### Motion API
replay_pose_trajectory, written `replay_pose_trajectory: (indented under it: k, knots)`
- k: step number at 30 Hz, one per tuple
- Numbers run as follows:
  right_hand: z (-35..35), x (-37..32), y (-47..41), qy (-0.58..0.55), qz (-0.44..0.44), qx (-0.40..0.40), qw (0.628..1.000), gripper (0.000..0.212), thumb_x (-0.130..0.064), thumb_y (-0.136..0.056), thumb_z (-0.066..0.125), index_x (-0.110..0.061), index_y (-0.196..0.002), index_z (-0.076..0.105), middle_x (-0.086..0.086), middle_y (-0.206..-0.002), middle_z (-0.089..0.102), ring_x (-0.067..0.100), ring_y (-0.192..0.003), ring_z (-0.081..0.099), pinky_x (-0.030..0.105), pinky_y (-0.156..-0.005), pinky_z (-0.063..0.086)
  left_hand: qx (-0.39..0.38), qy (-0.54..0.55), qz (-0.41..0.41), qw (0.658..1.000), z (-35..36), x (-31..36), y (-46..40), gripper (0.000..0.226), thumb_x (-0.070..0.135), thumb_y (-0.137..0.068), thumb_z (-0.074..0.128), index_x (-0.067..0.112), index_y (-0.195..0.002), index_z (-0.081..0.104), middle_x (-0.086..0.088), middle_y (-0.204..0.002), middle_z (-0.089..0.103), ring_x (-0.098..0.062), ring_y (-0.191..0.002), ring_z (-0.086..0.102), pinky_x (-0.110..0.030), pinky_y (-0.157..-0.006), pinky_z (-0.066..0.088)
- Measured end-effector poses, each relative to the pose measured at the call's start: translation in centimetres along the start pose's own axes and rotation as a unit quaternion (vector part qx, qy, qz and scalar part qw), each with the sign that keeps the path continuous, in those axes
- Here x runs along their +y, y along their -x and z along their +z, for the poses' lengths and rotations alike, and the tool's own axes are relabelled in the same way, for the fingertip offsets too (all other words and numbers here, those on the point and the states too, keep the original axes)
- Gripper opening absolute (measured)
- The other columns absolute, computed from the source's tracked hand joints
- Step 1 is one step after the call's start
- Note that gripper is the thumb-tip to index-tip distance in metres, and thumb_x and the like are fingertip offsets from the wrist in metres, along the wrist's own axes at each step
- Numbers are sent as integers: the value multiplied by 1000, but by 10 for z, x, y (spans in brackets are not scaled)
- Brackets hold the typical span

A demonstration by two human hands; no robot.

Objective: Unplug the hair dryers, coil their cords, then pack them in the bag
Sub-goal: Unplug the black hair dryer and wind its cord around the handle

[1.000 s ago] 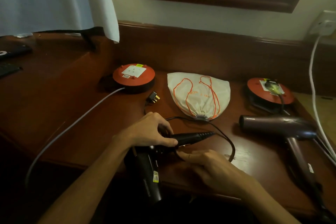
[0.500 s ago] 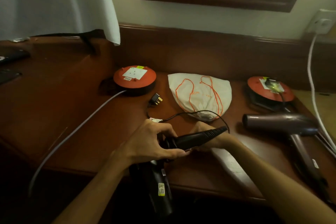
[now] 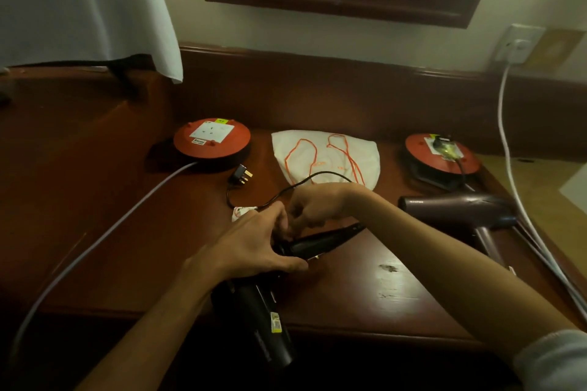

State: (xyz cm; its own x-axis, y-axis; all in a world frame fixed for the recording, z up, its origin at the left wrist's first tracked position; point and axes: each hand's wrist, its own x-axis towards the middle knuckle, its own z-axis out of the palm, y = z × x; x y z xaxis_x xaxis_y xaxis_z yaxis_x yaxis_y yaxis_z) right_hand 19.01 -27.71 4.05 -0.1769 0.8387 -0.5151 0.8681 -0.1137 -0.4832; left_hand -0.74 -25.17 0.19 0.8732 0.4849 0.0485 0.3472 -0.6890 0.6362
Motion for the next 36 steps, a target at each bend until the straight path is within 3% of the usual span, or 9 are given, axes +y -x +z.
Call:
replay_pose_trajectory:
  k: [5,9,12,16,22,24,27,32,36]
  knots:
    - [0,-18,20,28,-42,60,997,19,-17,-99,58,-11,-92,74,5,-81,67,11,-68,57,31,-67,47,-3,52,-77,996,-3,-6,-5,77,64,-57,92,31,-110,48,7,-99,69,-10,-85,68,-38,-71,58]
    - [-5,-15,40,29,-43,39,998,22,-15,-101,55,-3,-99,75,3,-75,65,5,-60,54,24,-64,45,-34,67,-69,995,-2,0,-2,73,59,-68,88,41,-128,51,14,-94,66,-1,-82,62,-22,-66,44]
    - [1,-23,40,105,-37,60,992,21,-19,-99,59,-7,-96,76,4,-73,73,7,-60,64,27,-67,52,-40,42,-43,997,2,-1,-6,50,67,-71,81,44,-113,67,12,-81,69,2,-65,60,-28,-60,43]
    - [13,-31,38,111,-2,112,988,28,-26,-97,64,-5,-83,76,7,-65,75,19,-61,74,36,-69,64,-34,4,-51,998,5,-6,-7,55,78,-69,72,35,-103,75,10,-92,75,-3,-81,68,-47,-77,59]
    - [6,-25,78,114,5,177,978,28,-24,-98,63,-9,-77,74,2,-63,73,9,-56,70,28,-63,57,-29,-19,-64,997,4,-9,-8,58,85,-62,69,35,-93,73,12,-90,71,-2,-82,64,-40,-74,58]
    - [4,-13,96,78,-7,155,985,26,-21,-99,62,-13,-76,71,1,-64,72,10,-57,70,25,-61,55,-42,-16,-73,996,3,-10,-9,57,84,-63,71,36,-93,74,12,-93,70,-5,-88,62,-40,-80,56]
    - [19,10,108,-41,-37,118,992,14,-18,-100,61,-14,-94,74,7,-76,74,18,-66,74,25,-62,57,-35,10,-65,997,0,-14,-7,58,82,-63,73,35,-96,77,11,-99,70,-7,-95,62,-42,-87,56]
    - [78,42,103,-320,-110,153,929,24,-12,-94,67,-11,-116,76,15,-79,73,24,-67,67,30,-62,55,-20,59,-81,995,-11,-13,-7,45,61,-69,85,31,-102,81,12,-98,75,-5,-98,68,-36,-91,56]
    - [118,46,84,-264,-107,195,938,22,-14,-94,69,-22,-113,78,-3,-82,75,12,-74,65,24,-70,50,-45,55,-75,995,-12,-7,-6,40,52,-72,87,29,-103,82,15,-96,75,0,-93,68,-24,-84,55]
